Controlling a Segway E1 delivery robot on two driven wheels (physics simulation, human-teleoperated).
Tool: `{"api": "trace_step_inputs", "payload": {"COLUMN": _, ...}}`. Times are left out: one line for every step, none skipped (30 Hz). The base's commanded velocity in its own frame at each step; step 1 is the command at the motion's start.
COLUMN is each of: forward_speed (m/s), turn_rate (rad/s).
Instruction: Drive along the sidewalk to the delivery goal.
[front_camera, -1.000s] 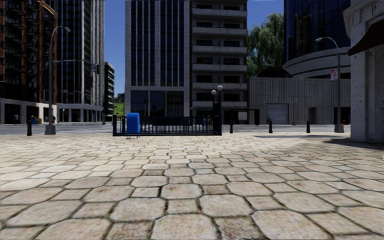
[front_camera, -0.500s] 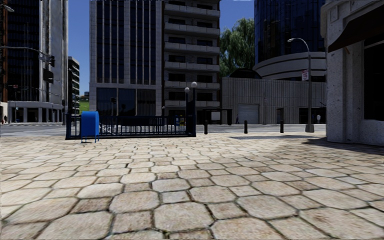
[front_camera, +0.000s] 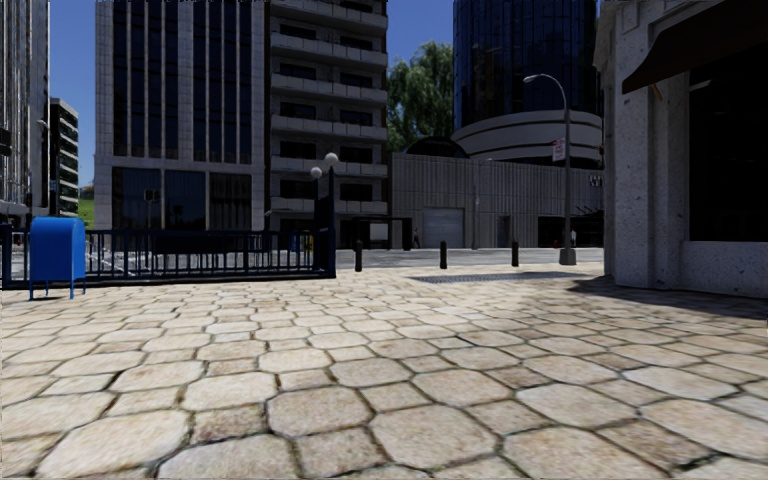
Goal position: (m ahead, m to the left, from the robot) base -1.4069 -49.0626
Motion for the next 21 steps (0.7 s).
{"api": "trace_step_inputs", "payload": {"forward_speed": 1.98, "turn_rate": -0.40}}
{"api": "trace_step_inputs", "payload": {"forward_speed": 1.98, "turn_rate": -0.40}}
{"api": "trace_step_inputs", "payload": {"forward_speed": 1.98, "turn_rate": -0.40}}
{"api": "trace_step_inputs", "payload": {"forward_speed": 1.98, "turn_rate": -0.40}}
{"api": "trace_step_inputs", "payload": {"forward_speed": 1.98, "turn_rate": -0.40}}
{"api": "trace_step_inputs", "payload": {"forward_speed": 1.98, "turn_rate": -0.40}}
{"api": "trace_step_inputs", "payload": {"forward_speed": 1.98, "turn_rate": -0.40}}
{"api": "trace_step_inputs", "payload": {"forward_speed": 1.98, "turn_rate": -0.40}}
{"api": "trace_step_inputs", "payload": {"forward_speed": 1.98, "turn_rate": -0.40}}
{"api": "trace_step_inputs", "payload": {"forward_speed": 1.98, "turn_rate": -0.40}}
{"api": "trace_step_inputs", "payload": {"forward_speed": 1.98, "turn_rate": -0.40}}
{"api": "trace_step_inputs", "payload": {"forward_speed": 1.98, "turn_rate": -0.40}}
{"api": "trace_step_inputs", "payload": {"forward_speed": 1.98, "turn_rate": -0.40}}
{"api": "trace_step_inputs", "payload": {"forward_speed": 1.98, "turn_rate": -0.40}}
{"api": "trace_step_inputs", "payload": {"forward_speed": 1.98, "turn_rate": -0.40}}
{"api": "trace_step_inputs", "payload": {"forward_speed": 1.98, "turn_rate": -0.40}}
{"api": "trace_step_inputs", "payload": {"forward_speed": 1.98, "turn_rate": -0.40}}
{"api": "trace_step_inputs", "payload": {"forward_speed": 1.98, "turn_rate": -0.40}}
{"api": "trace_step_inputs", "payload": {"forward_speed": 1.98, "turn_rate": -0.40}}
{"api": "trace_step_inputs", "payload": {"forward_speed": 1.98, "turn_rate": -0.40}}
{"api": "trace_step_inputs", "payload": {"forward_speed": 1.98, "turn_rate": -0.40}}
